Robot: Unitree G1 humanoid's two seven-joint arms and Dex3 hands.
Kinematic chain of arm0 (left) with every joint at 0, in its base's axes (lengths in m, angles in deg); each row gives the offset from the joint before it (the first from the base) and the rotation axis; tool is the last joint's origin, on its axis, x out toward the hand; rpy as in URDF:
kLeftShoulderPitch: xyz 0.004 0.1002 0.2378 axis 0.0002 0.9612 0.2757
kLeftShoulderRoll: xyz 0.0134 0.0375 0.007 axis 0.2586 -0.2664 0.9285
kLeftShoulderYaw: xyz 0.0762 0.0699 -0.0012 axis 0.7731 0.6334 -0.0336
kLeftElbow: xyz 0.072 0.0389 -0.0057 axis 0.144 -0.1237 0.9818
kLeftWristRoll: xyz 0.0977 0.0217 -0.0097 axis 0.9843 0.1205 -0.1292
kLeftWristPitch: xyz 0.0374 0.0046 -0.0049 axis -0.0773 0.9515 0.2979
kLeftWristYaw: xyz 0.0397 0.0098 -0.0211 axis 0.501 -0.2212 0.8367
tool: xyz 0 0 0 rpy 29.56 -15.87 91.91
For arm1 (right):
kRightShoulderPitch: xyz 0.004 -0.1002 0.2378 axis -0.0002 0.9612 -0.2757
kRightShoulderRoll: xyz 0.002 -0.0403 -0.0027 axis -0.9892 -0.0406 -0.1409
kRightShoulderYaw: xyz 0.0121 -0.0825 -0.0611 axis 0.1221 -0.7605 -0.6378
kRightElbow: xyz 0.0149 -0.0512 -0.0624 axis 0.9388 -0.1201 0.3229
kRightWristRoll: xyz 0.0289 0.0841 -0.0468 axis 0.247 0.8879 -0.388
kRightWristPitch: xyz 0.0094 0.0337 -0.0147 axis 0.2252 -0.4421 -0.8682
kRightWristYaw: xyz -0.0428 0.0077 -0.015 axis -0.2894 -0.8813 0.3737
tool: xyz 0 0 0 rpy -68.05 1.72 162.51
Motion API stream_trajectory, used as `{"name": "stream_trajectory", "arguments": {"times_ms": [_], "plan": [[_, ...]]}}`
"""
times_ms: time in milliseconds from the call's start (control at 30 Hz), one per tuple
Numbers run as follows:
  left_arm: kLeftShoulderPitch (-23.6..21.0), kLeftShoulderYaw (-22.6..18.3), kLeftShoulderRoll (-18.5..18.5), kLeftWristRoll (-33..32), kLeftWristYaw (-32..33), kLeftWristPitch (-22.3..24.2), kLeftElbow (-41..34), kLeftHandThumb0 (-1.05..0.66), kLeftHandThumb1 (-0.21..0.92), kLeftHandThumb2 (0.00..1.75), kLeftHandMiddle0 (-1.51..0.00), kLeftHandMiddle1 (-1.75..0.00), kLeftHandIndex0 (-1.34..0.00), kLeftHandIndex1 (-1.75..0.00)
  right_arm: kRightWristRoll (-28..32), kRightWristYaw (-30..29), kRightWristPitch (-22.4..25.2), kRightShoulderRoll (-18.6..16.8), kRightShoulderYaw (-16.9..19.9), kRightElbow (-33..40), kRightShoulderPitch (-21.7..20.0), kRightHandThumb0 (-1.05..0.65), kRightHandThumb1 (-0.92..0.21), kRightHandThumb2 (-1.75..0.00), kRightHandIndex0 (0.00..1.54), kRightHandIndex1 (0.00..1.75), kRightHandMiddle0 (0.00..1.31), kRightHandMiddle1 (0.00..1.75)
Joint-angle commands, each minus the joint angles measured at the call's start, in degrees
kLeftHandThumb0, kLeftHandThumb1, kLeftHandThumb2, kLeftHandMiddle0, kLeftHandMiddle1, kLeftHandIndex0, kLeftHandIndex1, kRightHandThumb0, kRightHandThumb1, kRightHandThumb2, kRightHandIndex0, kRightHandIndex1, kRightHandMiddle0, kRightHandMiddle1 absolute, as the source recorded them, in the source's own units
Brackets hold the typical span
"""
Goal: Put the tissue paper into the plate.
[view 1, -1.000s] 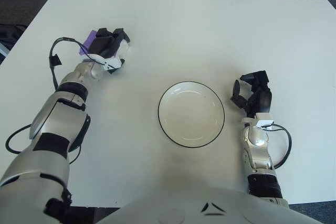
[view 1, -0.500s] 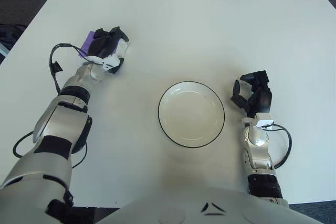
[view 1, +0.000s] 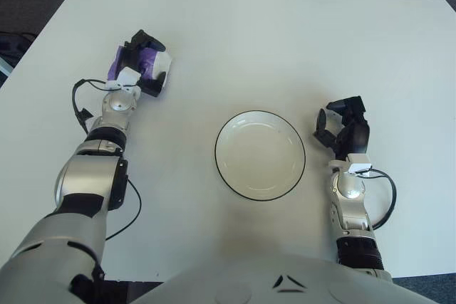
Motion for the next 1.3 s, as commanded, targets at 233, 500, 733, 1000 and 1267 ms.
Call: {"name": "stream_trajectory", "arguments": {"times_ms": [233,500,733,1000,1267], "plan": [[3.3,-11.4,-5.5,-12.6,-15.3,7.7,2.5,0.0,-0.08,1.71,-0.96,-1.59,-0.68,-1.75,-0.1,0.1,2.4,-1.3,-0.5,-4.9,5.2,-0.4,-0.56,-1.01,0.55,1.35,0.41,1.75],[2.4,-15.5,-7.0,-16.6,-15.7,9.7,1.4,0.0,0.0,1.52,-1.01,-1.24,-0.7,-1.75,0.0,0.2,2.0,-1.2,-0.5,-5.1,5.2,-0.4,-0.58,-0.99,0.55,1.36,0.4,1.75],[0.3,-18.6,-9.3,-21.5,-19.5,10.5,-1.3,0.0,0.06,1.44,-0.99,-1.18,-0.67,-1.75,0.0,0.4,1.5,-1.0,-0.5,-5.4,5.2,-0.4,-0.58,-0.99,0.55,1.36,0.4,1.75],[-0.5,-19.5,-9.8,-23.8,-20.5,11.7,-5.5,0.0,0.08,1.46,-0.91,-1.32,-0.65,-1.75,-0.2,0.2,1.3,-1.2,-0.6,-5.4,5.4,-0.4,-0.58,-1.0,0.56,1.35,0.4,1.75],[1.9,-17.5,-11.1,-22.9,-20.0,10.2,-12.8,0.0,0.13,1.37,-0.95,-1.22,-0.59,-1.75,0.0,0.2,1.2,-1.2,-0.5,-5.9,5.1,-0.4,-0.58,-1.0,0.55,1.35,0.4,1.75]]}}
